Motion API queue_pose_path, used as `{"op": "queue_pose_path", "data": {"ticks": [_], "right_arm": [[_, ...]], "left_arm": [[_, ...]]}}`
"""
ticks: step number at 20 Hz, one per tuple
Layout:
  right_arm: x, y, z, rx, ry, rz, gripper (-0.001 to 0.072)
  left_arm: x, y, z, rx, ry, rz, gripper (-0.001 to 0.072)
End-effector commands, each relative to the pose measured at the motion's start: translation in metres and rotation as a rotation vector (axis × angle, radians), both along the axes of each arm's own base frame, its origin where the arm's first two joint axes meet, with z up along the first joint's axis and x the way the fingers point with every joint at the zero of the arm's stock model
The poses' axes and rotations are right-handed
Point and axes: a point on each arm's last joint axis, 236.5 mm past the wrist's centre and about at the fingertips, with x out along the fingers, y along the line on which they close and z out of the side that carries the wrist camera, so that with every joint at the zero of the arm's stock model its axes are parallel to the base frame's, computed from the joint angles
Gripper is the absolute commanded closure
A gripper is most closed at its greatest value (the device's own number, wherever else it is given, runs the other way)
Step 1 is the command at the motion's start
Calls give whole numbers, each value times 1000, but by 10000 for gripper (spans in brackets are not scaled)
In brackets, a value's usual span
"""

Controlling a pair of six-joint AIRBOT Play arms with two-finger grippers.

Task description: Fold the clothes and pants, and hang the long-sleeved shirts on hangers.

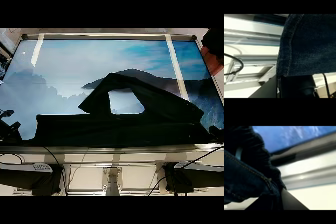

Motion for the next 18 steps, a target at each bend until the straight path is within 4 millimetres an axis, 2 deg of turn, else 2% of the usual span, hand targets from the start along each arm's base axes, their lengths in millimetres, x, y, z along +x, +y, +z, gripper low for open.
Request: {"op": "queue_pose_path", "data": {"ticks": [1,2,3,4,6,7,9,11,12,14,16,18], "right_arm": [[-30,-14,2,-68,131,-16,694],[-33,-12,3,-58,143,-17,671],[-34,-10,4,-47,150,-17,468],[-35,-8,7,-38,154,-18,325],[-31,-13,19,-40,149,-15,301],[-27,-21,30,-64,136,-19,301],[-8,-44,60,-145,71,-37,300],[36,-59,89,-210,-119,-76,300],[64,-57,102,-207,-242,-97,301],[116,-41,126,-129,-466,-123,300],[148,-19,139,-55,-582,-95,300],[163,0,140,-35,-587,-30,300]], "left_arm": [[-3,8,-1,37,-4,-27,677],[-3,8,-1,37,-4,-27,659],[-3,8,-1,36,-5,-26,492],[-1,6,-1,29,-14,-21,370],[18,-2,2,-17,-99,-12,358],[34,-5,7,-35,-164,0,358],[84,-11,22,-67,-361,52,358],[143,-24,51,-128,-591,101,358],[168,-32,64,-148,-681,105,357],[207,-55,80,-150,-803,19,356],[236,-90,78,-135,-865,-111,341],[267,-126,70,-97,-923,-211,341]]}}
